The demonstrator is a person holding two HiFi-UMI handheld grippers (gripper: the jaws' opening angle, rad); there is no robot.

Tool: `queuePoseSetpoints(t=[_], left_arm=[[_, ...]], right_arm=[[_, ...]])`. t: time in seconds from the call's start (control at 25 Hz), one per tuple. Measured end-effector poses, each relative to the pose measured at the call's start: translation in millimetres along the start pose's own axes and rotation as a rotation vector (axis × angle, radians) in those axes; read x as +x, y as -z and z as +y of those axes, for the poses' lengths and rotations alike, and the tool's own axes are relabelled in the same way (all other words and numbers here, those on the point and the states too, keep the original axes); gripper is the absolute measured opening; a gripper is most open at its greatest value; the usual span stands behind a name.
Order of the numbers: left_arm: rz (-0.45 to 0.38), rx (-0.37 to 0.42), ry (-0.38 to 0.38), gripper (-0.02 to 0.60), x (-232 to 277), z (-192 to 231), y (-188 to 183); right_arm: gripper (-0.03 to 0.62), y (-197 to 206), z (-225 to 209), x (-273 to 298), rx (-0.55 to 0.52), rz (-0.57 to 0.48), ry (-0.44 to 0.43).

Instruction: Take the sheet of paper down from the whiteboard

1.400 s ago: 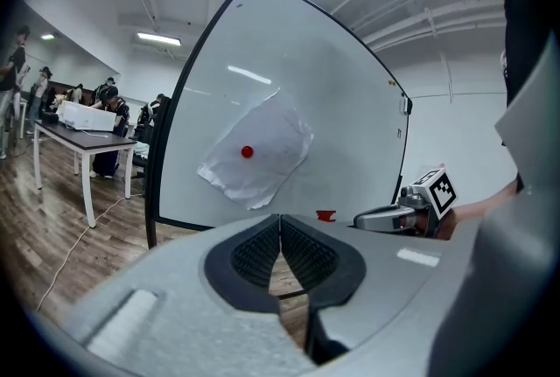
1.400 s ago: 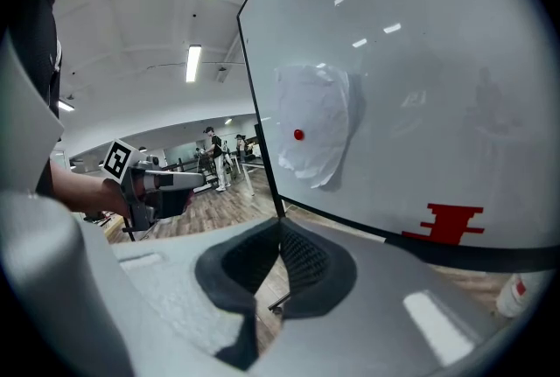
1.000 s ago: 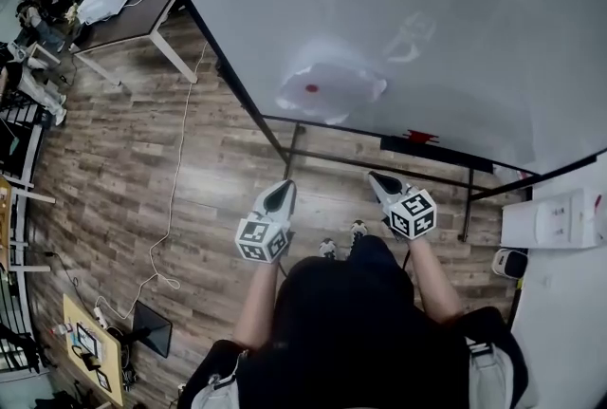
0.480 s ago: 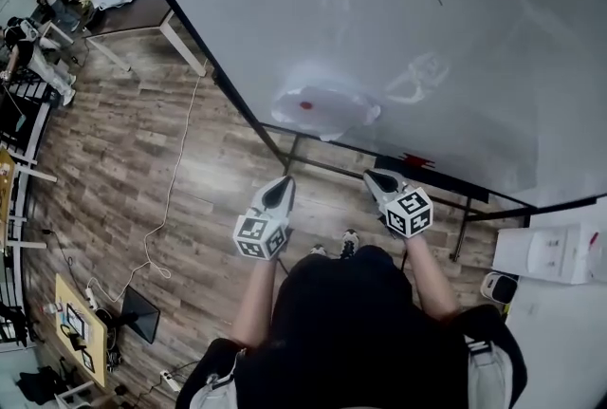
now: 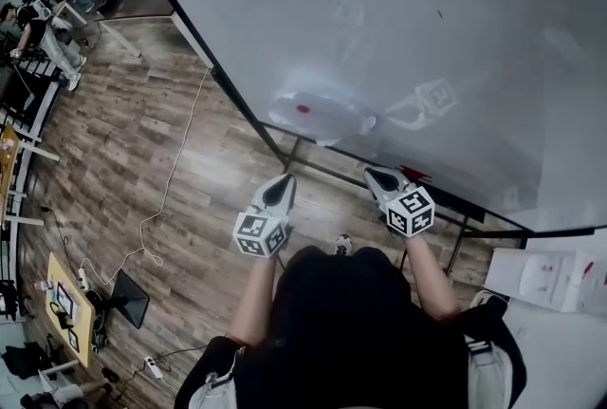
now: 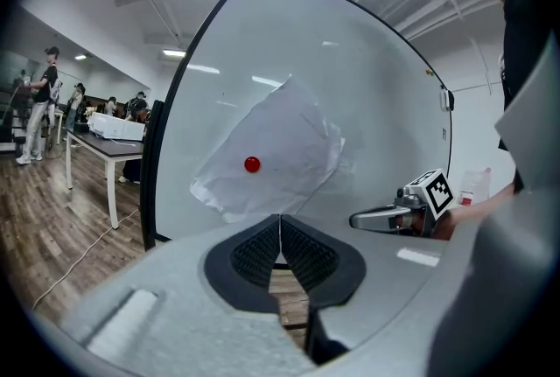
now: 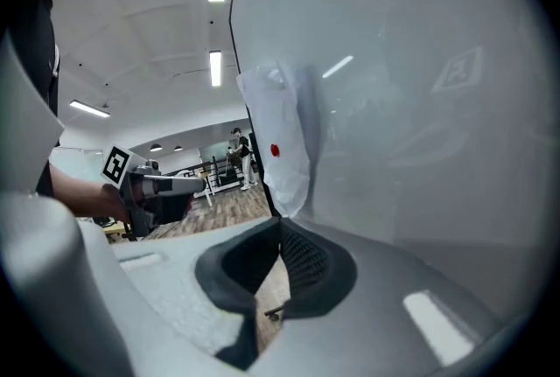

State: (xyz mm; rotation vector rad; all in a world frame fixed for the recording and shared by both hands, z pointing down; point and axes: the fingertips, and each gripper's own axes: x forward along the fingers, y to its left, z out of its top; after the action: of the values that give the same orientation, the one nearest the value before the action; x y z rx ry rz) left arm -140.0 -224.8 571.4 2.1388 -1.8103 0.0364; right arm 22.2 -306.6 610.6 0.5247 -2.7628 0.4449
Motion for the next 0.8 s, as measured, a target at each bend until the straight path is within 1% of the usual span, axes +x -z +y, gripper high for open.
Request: queuePoseSetpoints(t=[0.24, 0.4, 0.6, 0.72, 0.8], left_arm=[[-0.012, 0.009, -0.034, 0.014, 1, 0, -6], [-0.018, 0.02, -0.036, 0.014, 5, -3, -12], [-0.015, 0.015, -0.028, 0.014, 12, 4, -17], [-0.005, 0.014, -0.011, 0.014, 23, 9, -14], [0.0, 0.018, 0.004, 0.014, 31, 11, -14]], right_arm=[[0.005, -31, -1, 0, -0.033, -0.066, -0.039], [0.005, -48, 0, -3, -0.049, -0.091, -0.055], [0.005, -68, -2, -4, -0.048, -0.121, -0.039], [0.005, -75, -8, -1, -0.04, -0.15, -0.026], [0.005, -78, -10, 1, -0.054, -0.164, -0.009]])
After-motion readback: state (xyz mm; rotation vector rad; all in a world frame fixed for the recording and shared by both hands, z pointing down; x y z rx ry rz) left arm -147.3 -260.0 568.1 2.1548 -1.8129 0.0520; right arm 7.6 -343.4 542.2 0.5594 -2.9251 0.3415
